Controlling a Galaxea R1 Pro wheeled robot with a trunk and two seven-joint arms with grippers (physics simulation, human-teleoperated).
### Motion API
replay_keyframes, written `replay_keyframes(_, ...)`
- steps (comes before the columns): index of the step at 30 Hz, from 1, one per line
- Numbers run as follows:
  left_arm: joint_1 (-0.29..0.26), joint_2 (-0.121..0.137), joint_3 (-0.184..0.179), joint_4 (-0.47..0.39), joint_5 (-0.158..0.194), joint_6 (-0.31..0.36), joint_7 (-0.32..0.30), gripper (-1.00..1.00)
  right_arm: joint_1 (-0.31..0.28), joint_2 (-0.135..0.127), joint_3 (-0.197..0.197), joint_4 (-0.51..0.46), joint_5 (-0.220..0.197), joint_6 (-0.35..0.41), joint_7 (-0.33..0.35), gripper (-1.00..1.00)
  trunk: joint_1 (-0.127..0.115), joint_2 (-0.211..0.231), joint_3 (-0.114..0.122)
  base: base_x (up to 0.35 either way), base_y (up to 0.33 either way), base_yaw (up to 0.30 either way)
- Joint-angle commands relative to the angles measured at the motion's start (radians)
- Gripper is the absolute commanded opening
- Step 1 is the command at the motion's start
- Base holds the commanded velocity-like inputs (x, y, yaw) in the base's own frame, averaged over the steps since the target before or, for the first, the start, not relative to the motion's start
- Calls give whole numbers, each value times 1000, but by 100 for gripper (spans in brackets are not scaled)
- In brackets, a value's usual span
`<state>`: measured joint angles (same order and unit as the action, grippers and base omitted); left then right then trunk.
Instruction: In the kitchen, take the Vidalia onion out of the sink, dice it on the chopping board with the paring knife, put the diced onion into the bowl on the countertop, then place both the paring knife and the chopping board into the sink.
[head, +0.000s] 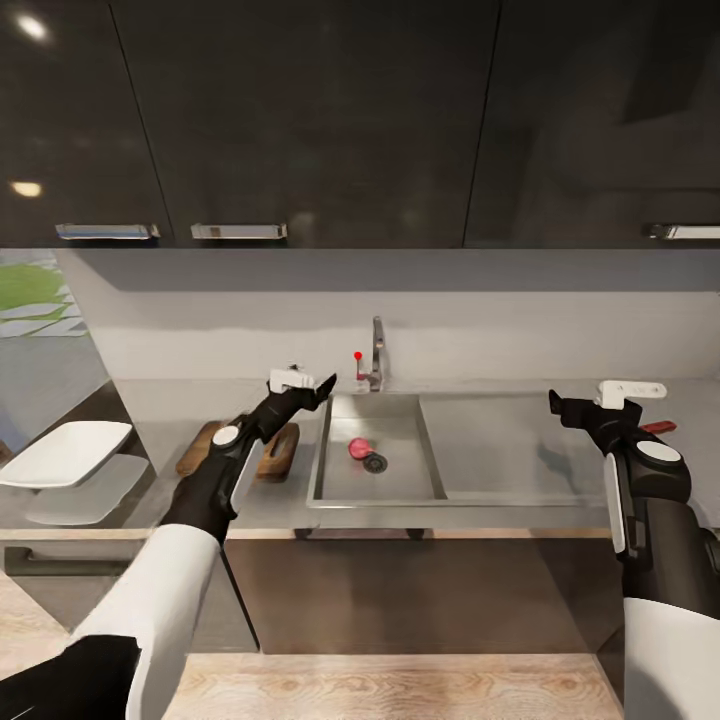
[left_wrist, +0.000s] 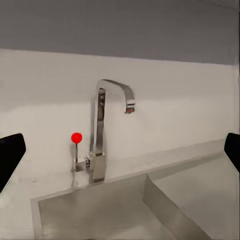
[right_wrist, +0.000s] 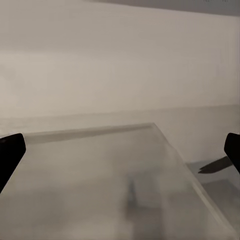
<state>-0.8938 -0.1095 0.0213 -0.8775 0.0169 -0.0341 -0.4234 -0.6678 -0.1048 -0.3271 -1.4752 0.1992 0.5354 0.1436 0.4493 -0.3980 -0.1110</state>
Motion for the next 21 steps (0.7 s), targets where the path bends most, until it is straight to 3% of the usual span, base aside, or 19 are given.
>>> replay_keyframes(1,18,-1,2,-29,1,-1,-5,100,-1,0,-1,-2,11,4,9,100,1,-2,-2,0,0,0)
replay_keyframes(5,147,-1,3,-243,1,51,-5,100,-1,2,-1,-1,11,5,7,100,1,-2,-2,0,0,0)
replay_keyframes(6,195,0,3,-329,1,127,-5,100,-1,3,-1,-1,11,5,7,100,1,-2,-2,0,0,-51)
replay_keyframes(9,235,0,4,-438,1,315,-7,100,-1,3,-1,-1,11,5,7,100,1,-2,-2,0,0,-169)
replay_keyframes(10,250,1,3,-510,1,438,-7,100,-1,4,-1,-1,11,5,7,100,1,-2,-2,0,0,-270)
replay_keyframes(13,274,1,3,-545,1,476,-8,100,-1,5,-2,-1,11,5,7,100,1,-2,-2,0,0,-286)
replay_keyframes(21,295,1,2,-549,1,494,-9,100,-1,5,-3,-1,11,5,7,100,1,-2,-2,0,0,-297)
